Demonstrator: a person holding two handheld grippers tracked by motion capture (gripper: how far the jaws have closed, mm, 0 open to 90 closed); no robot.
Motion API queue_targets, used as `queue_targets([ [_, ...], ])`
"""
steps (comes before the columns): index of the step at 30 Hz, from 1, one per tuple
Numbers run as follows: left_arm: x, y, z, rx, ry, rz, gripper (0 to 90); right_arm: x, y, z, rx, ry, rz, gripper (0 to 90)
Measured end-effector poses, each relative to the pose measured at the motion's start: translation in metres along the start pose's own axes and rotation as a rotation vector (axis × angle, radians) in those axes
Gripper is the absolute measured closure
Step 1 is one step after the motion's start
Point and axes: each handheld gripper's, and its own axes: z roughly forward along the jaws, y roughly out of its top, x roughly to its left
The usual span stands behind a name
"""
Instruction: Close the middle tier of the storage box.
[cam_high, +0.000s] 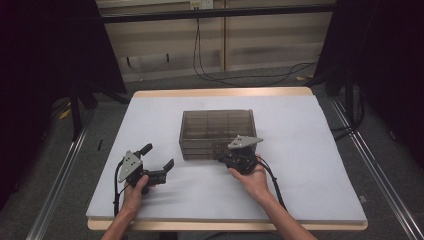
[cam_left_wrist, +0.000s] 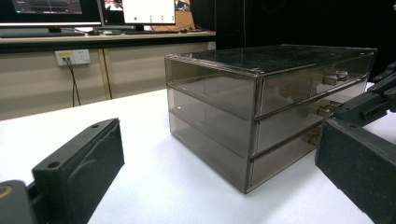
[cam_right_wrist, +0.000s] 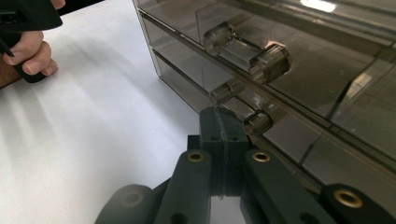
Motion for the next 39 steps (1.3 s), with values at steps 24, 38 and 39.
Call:
queue_targets([
  [24,0.0,0.0,0.0,0.001,-0.002,0.005,1.2,0.003,-0.001,-0.009,-0.002,0.037,-0.006,80.4],
  [38,0.0,0.0,0.0,0.002,0.0,0.009,1.2,0.003,-0.006,-0.043,-0.041,0.016,0.004,47.1],
  [39,0.0,0.0,0.0,0.002,-0.001,0.005,1.2,0.003,-0.007,-0.046,-0.043,0.01,0.005,45.1],
])
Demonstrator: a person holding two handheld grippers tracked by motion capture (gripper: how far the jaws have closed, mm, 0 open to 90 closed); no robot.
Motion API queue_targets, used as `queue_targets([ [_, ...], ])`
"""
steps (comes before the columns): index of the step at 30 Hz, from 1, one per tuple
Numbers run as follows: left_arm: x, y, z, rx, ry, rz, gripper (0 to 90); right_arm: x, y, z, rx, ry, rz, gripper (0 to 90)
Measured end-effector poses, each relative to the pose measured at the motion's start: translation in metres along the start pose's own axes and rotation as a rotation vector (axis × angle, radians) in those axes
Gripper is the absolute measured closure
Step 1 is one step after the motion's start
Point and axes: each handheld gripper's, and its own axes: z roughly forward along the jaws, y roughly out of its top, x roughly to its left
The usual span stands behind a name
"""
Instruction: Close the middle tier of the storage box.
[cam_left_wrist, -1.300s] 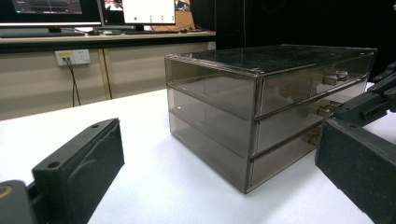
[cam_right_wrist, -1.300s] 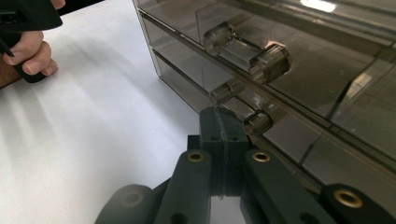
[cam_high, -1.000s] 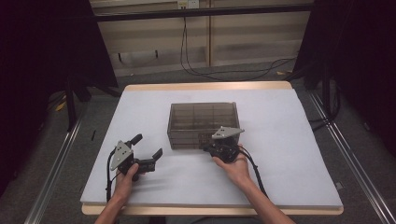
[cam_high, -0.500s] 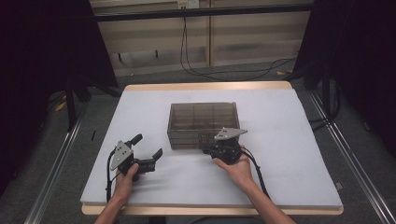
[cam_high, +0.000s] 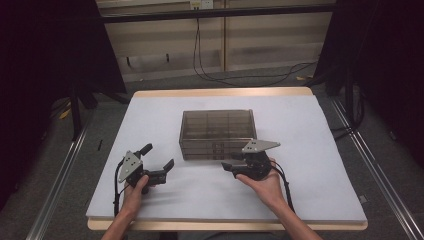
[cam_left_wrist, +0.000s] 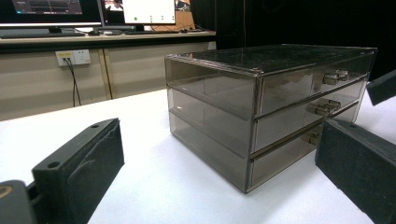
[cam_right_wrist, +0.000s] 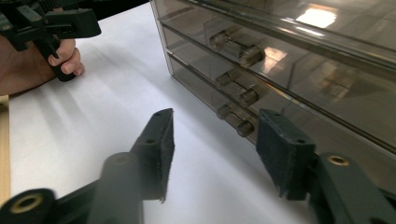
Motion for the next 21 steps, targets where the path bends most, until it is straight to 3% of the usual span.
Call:
queue_targets([
  [7,0.0,0.0,0.0,0.0,0.0,0.0,1.2,-0.003,-0.004,-0.015,-0.017,0.002,0.033,33.4],
  [21,0.0,0.0,0.0,-0.001,0.001,-0.002,1.2,-0.013,-0.019,-0.049,-0.032,-0.058,0.094,18.4],
])
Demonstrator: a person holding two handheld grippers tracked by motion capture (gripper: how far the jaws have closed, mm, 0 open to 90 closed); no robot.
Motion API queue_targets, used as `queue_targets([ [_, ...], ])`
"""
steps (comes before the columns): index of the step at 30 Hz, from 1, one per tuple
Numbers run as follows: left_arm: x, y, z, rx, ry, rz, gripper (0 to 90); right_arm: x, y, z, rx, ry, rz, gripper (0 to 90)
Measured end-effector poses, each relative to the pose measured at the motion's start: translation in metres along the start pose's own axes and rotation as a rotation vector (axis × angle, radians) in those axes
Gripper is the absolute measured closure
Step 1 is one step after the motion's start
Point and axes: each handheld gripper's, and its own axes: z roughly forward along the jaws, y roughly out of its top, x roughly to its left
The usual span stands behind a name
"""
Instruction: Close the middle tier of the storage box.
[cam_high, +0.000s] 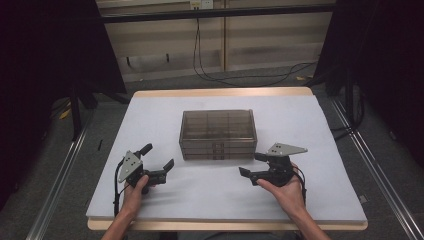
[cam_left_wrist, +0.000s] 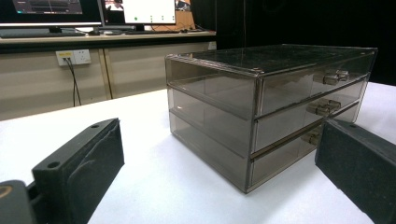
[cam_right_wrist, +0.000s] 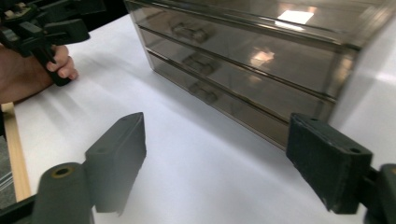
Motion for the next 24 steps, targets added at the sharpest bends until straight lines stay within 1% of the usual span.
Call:
queue_targets([
  [1,0.0,0.0,0.0,0.0,0.0,0.001,1.2,-0.002,-0.001,-0.002,0.005,-0.01,0.004,16.3],
  [4,0.0,0.0,0.0,0.0,0.001,0.0,1.2,-0.009,-0.005,-0.008,0.023,-0.037,0.014,15.9],
  [12,0.0,0.0,0.0,0.001,0.002,0.003,1.2,-0.024,-0.014,-0.032,0.013,-0.089,0.05,12.2],
  [15,0.0,0.0,0.0,0.001,0.001,0.002,1.2,-0.029,-0.018,-0.041,0.004,-0.105,0.056,11.0],
  [19,0.0,0.0,0.0,0.0,0.001,0.001,1.2,-0.036,-0.027,-0.055,0.0,-0.136,0.077,9.3],
  [24,0.001,0.0,-0.001,0.005,-0.007,0.018,1.1,-0.042,-0.036,-0.068,0.009,-0.167,0.101,6.8],
])
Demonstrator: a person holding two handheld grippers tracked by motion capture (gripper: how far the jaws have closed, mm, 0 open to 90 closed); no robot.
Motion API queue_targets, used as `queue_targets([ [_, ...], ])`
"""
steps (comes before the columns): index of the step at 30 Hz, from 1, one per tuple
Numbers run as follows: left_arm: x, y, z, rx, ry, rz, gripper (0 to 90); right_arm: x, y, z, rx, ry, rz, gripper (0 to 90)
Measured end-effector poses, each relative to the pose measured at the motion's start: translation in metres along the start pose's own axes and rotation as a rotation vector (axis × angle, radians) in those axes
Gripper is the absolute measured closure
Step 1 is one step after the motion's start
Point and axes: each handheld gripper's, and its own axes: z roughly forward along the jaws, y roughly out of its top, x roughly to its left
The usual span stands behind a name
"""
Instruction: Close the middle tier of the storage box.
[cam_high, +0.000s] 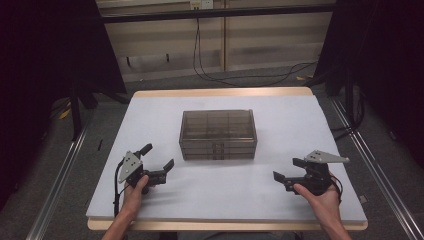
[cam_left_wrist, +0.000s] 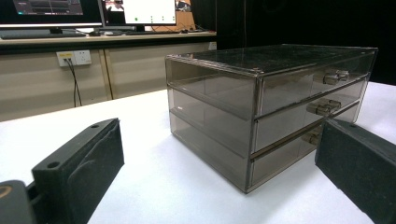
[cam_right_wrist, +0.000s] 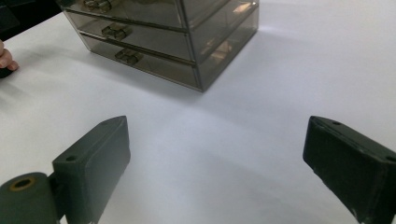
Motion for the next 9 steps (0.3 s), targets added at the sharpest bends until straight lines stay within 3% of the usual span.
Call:
queue_targets([
  [5,0.0,0.0,0.0,-0.001,0.002,-0.005,1.1,-0.009,-0.012,-0.011,-0.018,-0.028,0.039,7.1],
  [7,-0.001,0.0,0.0,0.0,0.003,-0.001,1.1,-0.011,-0.015,-0.014,-0.031,-0.042,0.084,6.5],
  [9,-0.001,0.0,0.0,-0.002,-0.002,0.001,1.1,-0.012,-0.016,-0.018,-0.028,-0.054,0.075,6.1],
])
